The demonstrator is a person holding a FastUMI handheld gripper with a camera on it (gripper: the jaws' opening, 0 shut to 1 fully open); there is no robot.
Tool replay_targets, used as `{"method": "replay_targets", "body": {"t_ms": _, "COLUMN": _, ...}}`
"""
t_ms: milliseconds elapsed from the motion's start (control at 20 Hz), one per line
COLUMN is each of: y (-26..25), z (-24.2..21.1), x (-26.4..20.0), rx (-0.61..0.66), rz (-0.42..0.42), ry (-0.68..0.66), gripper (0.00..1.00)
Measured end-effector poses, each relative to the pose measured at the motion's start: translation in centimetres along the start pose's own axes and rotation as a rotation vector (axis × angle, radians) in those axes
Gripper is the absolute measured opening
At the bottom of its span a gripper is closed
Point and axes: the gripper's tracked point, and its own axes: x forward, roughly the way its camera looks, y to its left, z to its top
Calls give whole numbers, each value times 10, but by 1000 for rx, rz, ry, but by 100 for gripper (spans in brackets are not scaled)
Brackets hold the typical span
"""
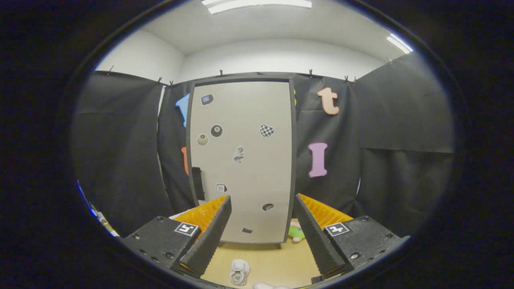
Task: Open the shoe cabinet door, grab the shoes and put them into the shoe cabinet, then close the shoe cabinet door.
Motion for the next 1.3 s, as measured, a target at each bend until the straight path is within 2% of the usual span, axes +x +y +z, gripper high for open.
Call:
{"method": "replay_targets", "body": {"t_ms": 300, "y": 13, "z": -4, "x": 17, "rx": 1, "rz": 6, "ry": -9, "gripper": 99}}
{"method": "replay_targets", "body": {"t_ms": 450, "y": 35, "z": -9, "x": 44, "rx": -2, "rz": 12, "ry": -9, "gripper": 99}}
{"method": "replay_targets", "body": {"t_ms": 1000, "y": 163, "z": -43, "x": 161, "rx": -9, "rz": 142, "ry": 50, "gripper": 99}}
{"method": "replay_targets", "body": {"t_ms": 1300, "y": 203, "z": -56, "x": 222, "rx": 8, "rz": 145, "ry": 76, "gripper": 99}}
